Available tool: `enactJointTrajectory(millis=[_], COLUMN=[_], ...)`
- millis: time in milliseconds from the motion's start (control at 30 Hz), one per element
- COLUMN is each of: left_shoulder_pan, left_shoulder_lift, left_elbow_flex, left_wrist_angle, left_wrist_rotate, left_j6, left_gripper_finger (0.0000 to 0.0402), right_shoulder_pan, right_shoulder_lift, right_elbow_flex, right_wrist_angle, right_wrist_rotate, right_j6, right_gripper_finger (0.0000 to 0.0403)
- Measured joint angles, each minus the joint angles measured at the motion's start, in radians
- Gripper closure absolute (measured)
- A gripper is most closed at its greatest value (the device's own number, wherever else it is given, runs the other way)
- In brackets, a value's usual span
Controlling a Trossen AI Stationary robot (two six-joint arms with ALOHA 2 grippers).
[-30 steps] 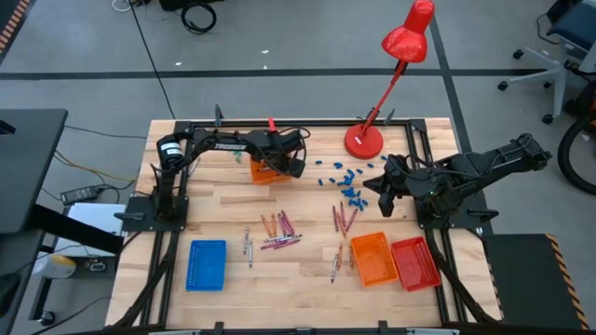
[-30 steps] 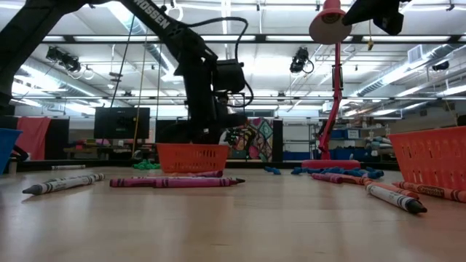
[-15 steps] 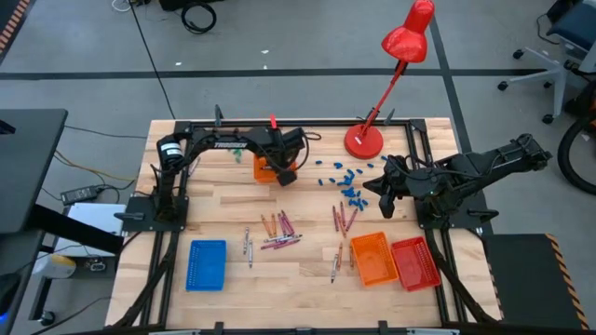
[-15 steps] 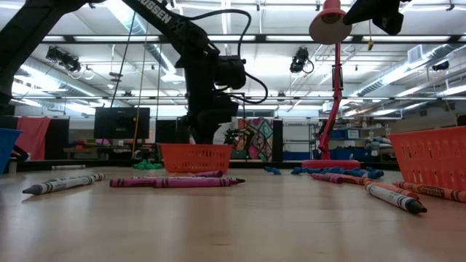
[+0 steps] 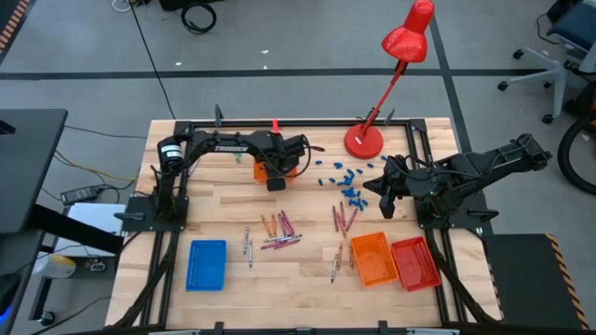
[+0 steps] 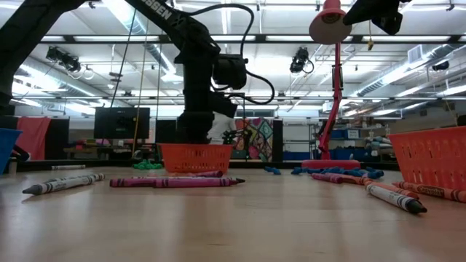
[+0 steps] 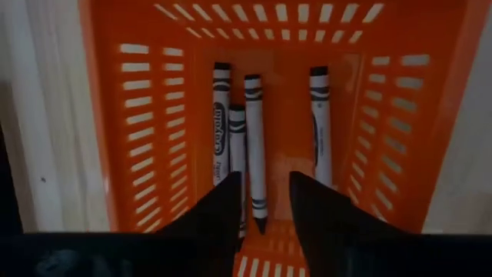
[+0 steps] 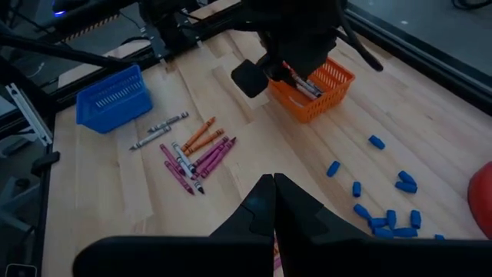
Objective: Sort crayons
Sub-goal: Put the gray crayon into the blue bin
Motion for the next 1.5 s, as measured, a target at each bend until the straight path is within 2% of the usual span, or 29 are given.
enactJointTrajectory(millis=[200,300,533,767,1000,1200,1500], left_shoulder_pan=[-0.013,-0.009,0.048,0.180,0.288,0.364,0.482], left_shoulder_lift=[-0.014,-0.058,-0.248,-0.427,-0.511,-0.503,-0.483], left_elbow_flex=[0.043,0.043,0.031,-0.201,-0.402,-0.500,-0.512], left_wrist_angle=[-0.156,-0.212,-0.184,-0.187,-0.226,-0.255,-0.245], left_wrist_rotate=[-0.032,-0.046,-0.066,-0.058,-0.035,0.002,-0.028], left_j6=[-0.073,-0.095,-0.109,-0.318,-0.615,-0.654,-0.565], left_gripper_finger=[0.0237,0.0240,0.0264,0.0277,0.0278,0.0276,0.0236], right_shoulder_pan=[0.000,0.000,0.000,0.000,0.000,0.000,-0.006], right_shoulder_lift=[0.000,0.000,0.000,0.000,0.000,0.000,0.000], right_elbow_flex=[0.000,0.000,0.000,0.000,0.000,0.000,0.000], right_wrist_angle=[-0.003,-0.003,-0.005,-0.004,-0.004,-0.003,-0.003], right_wrist_rotate=[0.000,0.000,-0.003,-0.002,0.004,0.004,0.005], right_j6=[0.000,0.000,0.000,0.003,-0.006,-0.025,-0.035], right_gripper_finger=[0.0395,0.0395,0.0395,0.0395,0.0395,0.0395,0.0395])
